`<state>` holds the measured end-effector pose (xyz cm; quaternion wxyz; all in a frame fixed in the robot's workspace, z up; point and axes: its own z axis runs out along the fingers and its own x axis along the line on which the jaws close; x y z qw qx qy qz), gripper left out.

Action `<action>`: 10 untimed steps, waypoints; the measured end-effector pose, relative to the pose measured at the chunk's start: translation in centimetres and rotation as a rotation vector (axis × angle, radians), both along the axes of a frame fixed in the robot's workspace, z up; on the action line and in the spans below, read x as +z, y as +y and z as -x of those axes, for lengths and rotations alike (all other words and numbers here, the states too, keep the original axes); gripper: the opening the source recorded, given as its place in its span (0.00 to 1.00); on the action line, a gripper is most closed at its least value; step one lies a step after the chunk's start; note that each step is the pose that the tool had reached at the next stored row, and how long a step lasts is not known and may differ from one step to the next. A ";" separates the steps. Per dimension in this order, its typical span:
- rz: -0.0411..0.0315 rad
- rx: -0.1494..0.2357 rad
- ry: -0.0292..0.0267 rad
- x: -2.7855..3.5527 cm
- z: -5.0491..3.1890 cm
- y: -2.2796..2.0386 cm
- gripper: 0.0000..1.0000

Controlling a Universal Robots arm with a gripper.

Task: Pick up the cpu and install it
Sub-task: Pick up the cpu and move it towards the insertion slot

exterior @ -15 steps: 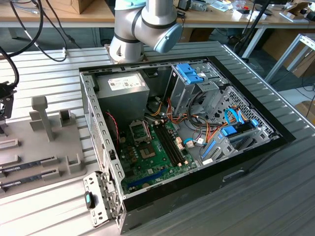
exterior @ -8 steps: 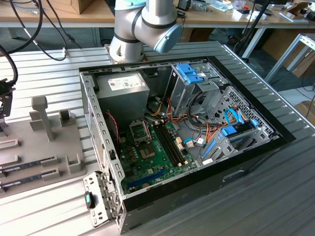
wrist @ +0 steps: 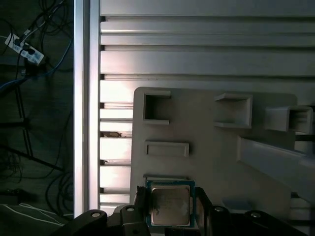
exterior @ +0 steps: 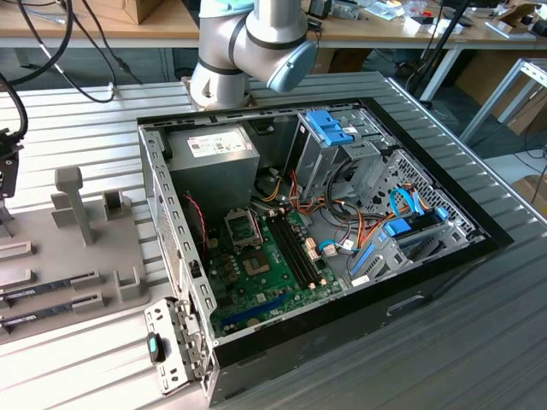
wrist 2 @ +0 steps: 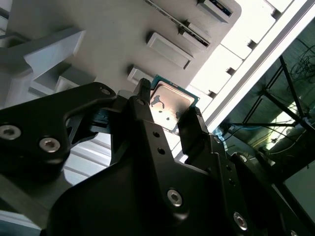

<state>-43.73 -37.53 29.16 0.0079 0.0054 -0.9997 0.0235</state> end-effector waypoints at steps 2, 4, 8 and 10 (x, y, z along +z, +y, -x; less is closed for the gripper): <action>0.0000 0.000 0.0000 0.19 0.00 0.00 0.47; 0.0000 0.000 0.0000 0.52 0.00 0.00 0.47; 0.0000 0.000 0.0000 1.01 0.00 0.00 0.47; 0.0000 0.000 0.0000 1.24 0.00 0.00 0.47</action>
